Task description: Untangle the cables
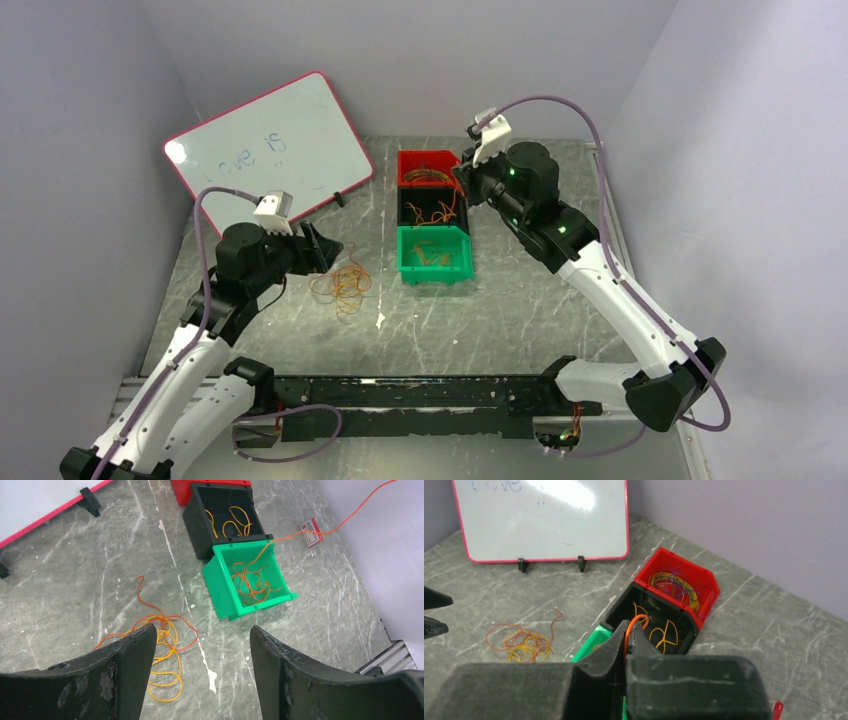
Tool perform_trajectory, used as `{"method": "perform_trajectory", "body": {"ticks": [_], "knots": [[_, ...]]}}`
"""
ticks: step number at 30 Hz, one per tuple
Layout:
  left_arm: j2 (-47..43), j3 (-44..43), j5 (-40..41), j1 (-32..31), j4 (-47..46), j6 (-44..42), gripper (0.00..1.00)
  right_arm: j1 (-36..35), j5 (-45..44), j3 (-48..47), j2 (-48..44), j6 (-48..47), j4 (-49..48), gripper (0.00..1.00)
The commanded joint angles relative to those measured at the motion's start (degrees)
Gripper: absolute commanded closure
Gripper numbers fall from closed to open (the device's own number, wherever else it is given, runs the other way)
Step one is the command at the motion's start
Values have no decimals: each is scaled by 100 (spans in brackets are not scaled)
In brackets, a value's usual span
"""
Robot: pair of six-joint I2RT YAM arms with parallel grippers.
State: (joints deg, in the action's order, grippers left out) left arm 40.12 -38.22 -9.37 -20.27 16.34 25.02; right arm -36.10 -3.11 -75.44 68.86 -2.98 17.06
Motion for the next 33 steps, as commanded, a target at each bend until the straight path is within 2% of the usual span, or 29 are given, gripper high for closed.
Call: {"method": "perform_trajectory", "body": {"ticks": [1, 11, 17, 26, 33], "knots": [[20, -120, -116, 55, 86, -41, 28, 151, 415, 174, 56, 44, -322, 100], [3, -9, -146, 58, 18, 36, 28, 209, 921, 529, 96, 474, 17, 100], [24, -16, -195, 58, -32, 19, 28, 213, 1111, 985, 185, 666, -116, 100], [9, 50, -327, 50, -99, 96, 29, 328, 1276, 1074, 718, 693, -319, 100], [10, 71, -433, 57, -136, 79, 29, 366, 1592, 964, 1261, 695, -37, 100]]}}
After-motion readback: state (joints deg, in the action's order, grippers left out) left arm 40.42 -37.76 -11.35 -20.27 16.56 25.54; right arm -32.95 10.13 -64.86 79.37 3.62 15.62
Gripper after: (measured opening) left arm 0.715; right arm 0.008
